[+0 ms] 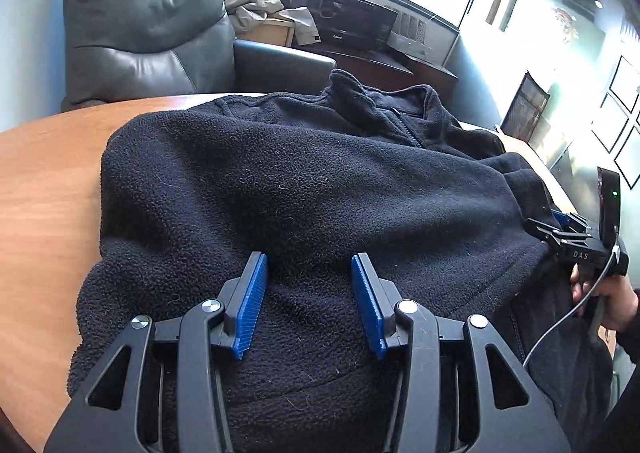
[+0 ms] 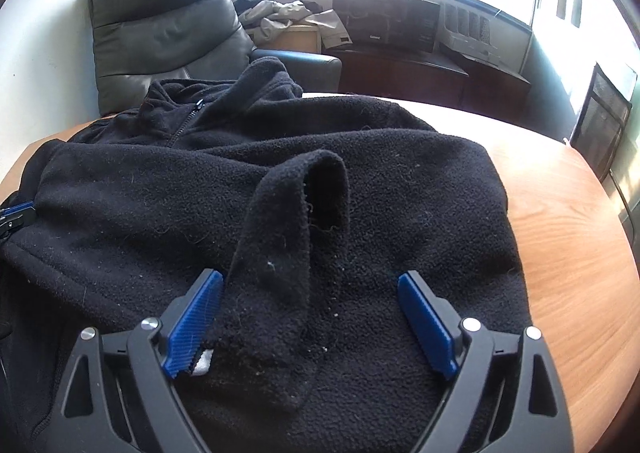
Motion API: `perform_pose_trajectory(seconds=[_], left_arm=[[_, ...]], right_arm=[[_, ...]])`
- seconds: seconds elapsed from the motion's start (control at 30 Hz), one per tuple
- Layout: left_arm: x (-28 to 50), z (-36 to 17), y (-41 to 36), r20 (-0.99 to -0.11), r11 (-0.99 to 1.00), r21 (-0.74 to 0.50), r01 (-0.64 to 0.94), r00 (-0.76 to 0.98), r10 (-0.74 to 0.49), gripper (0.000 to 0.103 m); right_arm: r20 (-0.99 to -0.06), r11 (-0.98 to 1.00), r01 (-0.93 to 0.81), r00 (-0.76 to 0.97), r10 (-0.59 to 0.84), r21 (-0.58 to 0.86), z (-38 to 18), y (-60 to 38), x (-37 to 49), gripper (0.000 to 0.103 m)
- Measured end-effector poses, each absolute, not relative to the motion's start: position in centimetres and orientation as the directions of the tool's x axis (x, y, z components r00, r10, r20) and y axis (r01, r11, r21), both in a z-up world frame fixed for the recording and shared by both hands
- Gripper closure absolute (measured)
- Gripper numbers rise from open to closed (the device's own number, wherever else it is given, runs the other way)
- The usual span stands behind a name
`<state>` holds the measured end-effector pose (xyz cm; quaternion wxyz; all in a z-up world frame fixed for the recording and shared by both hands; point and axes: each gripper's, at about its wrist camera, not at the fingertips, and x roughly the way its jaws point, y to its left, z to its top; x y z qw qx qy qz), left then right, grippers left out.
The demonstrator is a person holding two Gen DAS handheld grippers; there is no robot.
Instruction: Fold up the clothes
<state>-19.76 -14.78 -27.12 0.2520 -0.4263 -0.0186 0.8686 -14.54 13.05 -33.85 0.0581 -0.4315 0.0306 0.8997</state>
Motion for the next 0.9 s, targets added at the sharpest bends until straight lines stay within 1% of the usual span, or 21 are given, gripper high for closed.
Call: perform_pose_trajectory(seconds=[0.07,0.1,0.13,0.17,0.23,0.27,0.3,0.33,0.4,0.47,0.53,0.6,0.67,0.7,0.73,0.87,0.9], left_arm=[[-19.6,-26.9,-14.5,-0.743,-0.876,-0.242,-0.417,-0.501,0.444,0.060],[-19.1,-26.5,-14.1,-0.751,-0.877,-0.246,-0.414,-0.491,0.442,0.055],[-18.3,-26.3,-13.8,-0.754,-0.874,-0.258,-0.411,-0.480,0.448,0.049],[-17.1,-26.2,-13.7,-0.752,-0.867,-0.274,-0.416,-0.469,0.463,0.047],[-14.7,-25.8,-13.7,-0.750,-0.849,-0.296,-0.437,-0.444,0.490,0.038],[-13.3,-25.7,-13.9,-0.753,-0.845,-0.296,-0.446,-0.436,0.493,0.037],[-11.6,-25.6,-14.2,-0.760,-0.846,-0.283,-0.452,-0.433,0.485,0.031],[-10.2,-25.6,-14.3,-0.770,-0.846,-0.278,-0.454,-0.421,0.479,0.028],[-7.6,-25.6,-14.5,-0.786,-0.844,-0.276,-0.459,-0.398,0.473,0.028],[-5.5,-25.4,-15.0,-0.775,-0.839,-0.246,-0.485,-0.421,0.471,0.028],[-4.8,-26.1,-15.1,-0.792,-0.851,-0.220,-0.476,-0.422,0.441,0.026],[-4.3,-26.4,-15.1,-0.794,-0.856,-0.181,-0.483,-0.441,0.417,0.025],[-4.1,-26.4,-15.2,-0.802,-0.863,-0.170,-0.476,-0.443,0.402,0.023],[-4.0,-26.5,-15.3,-0.805,-0.868,-0.173,-0.466,-0.441,0.397,0.023],[-3.7,-26.4,-15.5,-0.808,-0.871,-0.180,-0.457,-0.436,0.396,0.023],[-1.6,-25.6,-17.0,-0.816,-0.887,-0.192,-0.419,-0.434,0.382,0.023],[-0.9,-25.6,-17.4,-0.820,-0.891,-0.198,-0.408,-0.429,0.379,0.020]], right_arm=[[-0.785,-0.993,-0.114,-0.615,0.073,-0.002,-33.6,13.3,-15.8,0.012],[-0.787,-0.994,-0.107,-0.611,0.079,-0.017,-33.1,13.0,-15.7,0.013],[-0.780,-0.995,-0.098,-0.619,0.089,-0.036,-32.3,12.7,-15.0,0.017],[-0.764,-0.995,-0.089,-0.639,0.095,-0.050,-31.3,12.5,-13.7,0.017],[-0.784,-0.996,-0.090,-0.618,0.065,-0.011,-31.1,12.7,-11.0,0.017],[-0.794,-0.996,-0.092,-0.606,0.048,0.009,-31.0,12.7,-9.7,0.017],[-0.803,-0.995,-0.094,-0.595,0.032,0.030,-30.9,12.8,-8.3,0.017],[-0.834,-0.996,-0.088,-0.551,0.023,0.030,-32.0,12.5,-7.0,0.017],[-0.836,-0.998,-0.058,-0.547,0.040,-0.009,-32.9,11.8,-4.6,0.017],[-0.836,-0.998,-0.029,-0.546,0.058,-0.050,-33.7,11.2,-2.3,0.016],[-0.837,-0.999,-0.039,-0.545,0.053,-0.038,-33.7,11.5,-2.1,0.016],[-0.835,-0.997,-0.053,-0.544,0.081,-0.061,-32.9,11.2,-2.4,0.024],[-0.799,-0.998,-0.054,-0.598,0.064,-0.039,-31.4,10.5,-1.2,0.024],[-0.804,-0.998,-0.062,-0.592,0.059,-0.027,-31.6,10.5,-0.3,0.023],[-0.831,-0.997,-0.076,-0.553,0.057,-0.018,-32.3,10.5,0.6,0.023],[-0.849,-0.995,-0.099,-0.527,0.038,0.017,-34.2,10.5,4.9,0.021],[-0.847,-0.995,-0.096,-0.530,0.038,0.015,-34.3,10.5,5.3,0.021]])
